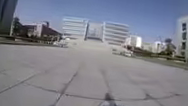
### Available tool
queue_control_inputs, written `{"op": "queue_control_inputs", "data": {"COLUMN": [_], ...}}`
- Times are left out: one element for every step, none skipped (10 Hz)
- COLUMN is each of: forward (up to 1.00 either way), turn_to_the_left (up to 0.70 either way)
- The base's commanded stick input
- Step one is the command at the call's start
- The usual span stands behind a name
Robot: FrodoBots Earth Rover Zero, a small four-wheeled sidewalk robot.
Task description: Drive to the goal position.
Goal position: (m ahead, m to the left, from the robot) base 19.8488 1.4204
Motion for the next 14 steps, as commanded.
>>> {"op": "queue_control_inputs", "data": {"forward": [1.0,1.0,1.0,1.0,1.0,1.0,1.0,1.0,1.0,1.0,1.0,1.0,1.0,1.0], "turn_to_the_left": [0.09,0.05,0.06,0.05,0.06,0.13,0.18,0.12,0.08,0.02,-0.21,-0.4,-0.4,-0.4]}}
